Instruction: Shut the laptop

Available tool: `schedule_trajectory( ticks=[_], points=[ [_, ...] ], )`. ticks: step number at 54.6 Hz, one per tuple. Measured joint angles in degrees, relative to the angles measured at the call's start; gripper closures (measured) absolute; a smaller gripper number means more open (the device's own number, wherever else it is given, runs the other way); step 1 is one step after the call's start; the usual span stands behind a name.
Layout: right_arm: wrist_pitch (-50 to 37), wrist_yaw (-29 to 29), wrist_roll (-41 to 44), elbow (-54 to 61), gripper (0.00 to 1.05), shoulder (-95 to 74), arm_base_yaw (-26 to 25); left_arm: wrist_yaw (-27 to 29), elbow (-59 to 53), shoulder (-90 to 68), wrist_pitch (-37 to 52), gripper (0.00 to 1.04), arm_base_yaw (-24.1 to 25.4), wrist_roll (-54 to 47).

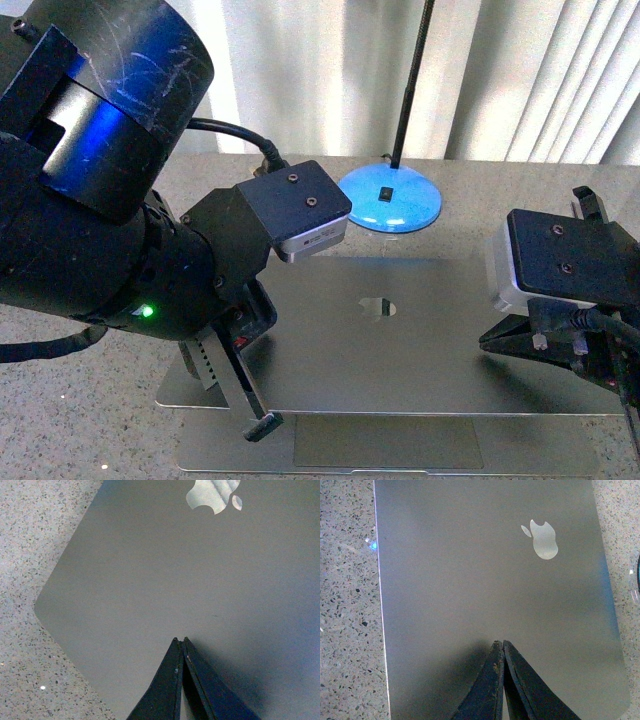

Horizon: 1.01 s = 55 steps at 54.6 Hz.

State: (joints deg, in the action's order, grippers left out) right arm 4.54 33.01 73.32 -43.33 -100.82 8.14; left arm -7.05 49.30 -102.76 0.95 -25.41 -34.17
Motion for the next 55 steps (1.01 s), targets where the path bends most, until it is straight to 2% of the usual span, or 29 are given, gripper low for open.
schedule_trajectory(
  ticks=[30,46,51,54,55],
  points=[
    [-5.1,-1.9,-0.9,1.7,1.02,-6.7,1.2,-2.3,-4.8,-5.0,6.8,1.01,0.5,2.1],
    [-8.9,-1.4,-4.2,1.9,1.02,-9.4,2.5,-6.9,-6.4,-6.2,9.8,1.01,4.3,3.4],
    [-13.8,1.9,-11.2,2.7,1.02,-6.8,3.0,-9.9,-6.8,-3.8,12.1,1.01,8.1,7.8],
    [-23.3,0.8,-18.2,3.9,1.02,-3.6,2.9,-13.1,-7.4,-0.4,16.4,1.01,11.7,13.2],
    [-27.5,-1.0,-23.1,4.0,1.00,-2.2,2.8,-13.6,-7.6,1.3,18.8,1.01,13.5,16.7]
  ],
)
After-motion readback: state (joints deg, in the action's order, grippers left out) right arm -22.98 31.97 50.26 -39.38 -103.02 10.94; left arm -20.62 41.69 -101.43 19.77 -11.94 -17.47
